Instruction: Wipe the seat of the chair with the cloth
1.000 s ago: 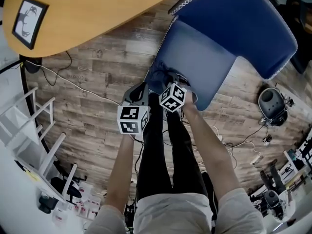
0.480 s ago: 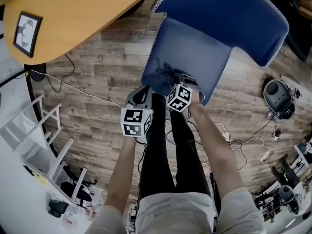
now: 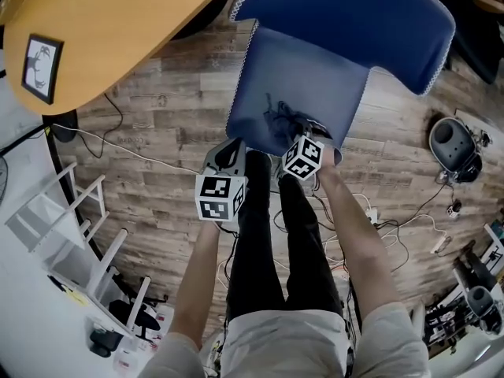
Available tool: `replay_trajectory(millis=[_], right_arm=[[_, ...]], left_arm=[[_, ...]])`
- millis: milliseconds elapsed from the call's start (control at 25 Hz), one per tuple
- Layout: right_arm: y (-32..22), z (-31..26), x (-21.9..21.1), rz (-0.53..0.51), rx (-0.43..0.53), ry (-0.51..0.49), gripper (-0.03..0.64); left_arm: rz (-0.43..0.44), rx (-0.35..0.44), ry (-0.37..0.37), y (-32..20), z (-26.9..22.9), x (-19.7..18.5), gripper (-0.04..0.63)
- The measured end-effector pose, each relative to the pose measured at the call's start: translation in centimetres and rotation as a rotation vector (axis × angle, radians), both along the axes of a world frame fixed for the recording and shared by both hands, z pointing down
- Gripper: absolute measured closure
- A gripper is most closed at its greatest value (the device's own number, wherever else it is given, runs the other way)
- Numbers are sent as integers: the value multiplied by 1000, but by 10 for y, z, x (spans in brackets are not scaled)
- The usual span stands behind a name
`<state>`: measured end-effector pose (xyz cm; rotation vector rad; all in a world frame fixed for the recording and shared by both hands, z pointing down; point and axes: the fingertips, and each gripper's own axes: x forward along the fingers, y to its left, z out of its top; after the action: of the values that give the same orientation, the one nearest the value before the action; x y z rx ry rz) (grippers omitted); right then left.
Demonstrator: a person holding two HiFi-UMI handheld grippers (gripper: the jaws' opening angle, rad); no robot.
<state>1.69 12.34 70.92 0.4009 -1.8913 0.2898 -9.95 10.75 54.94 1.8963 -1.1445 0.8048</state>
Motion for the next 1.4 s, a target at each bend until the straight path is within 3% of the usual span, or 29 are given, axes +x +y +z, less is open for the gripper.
replay_trajectory(millis=[440,1080,1280,1400], right_arm=[[15,4,68,101,10,62,540],[65,5,150,336,-31,82,540],[124,17,210,397,-180,238,540],[147,5,249,499,-198,286,541]], left_arm=[[52,8,-5,8,-1,18,566],[112,-9,-35,57,-10,53,566],[127,3,-30,58,-24,66,566],[152,25,-29,53,-32,77,566]])
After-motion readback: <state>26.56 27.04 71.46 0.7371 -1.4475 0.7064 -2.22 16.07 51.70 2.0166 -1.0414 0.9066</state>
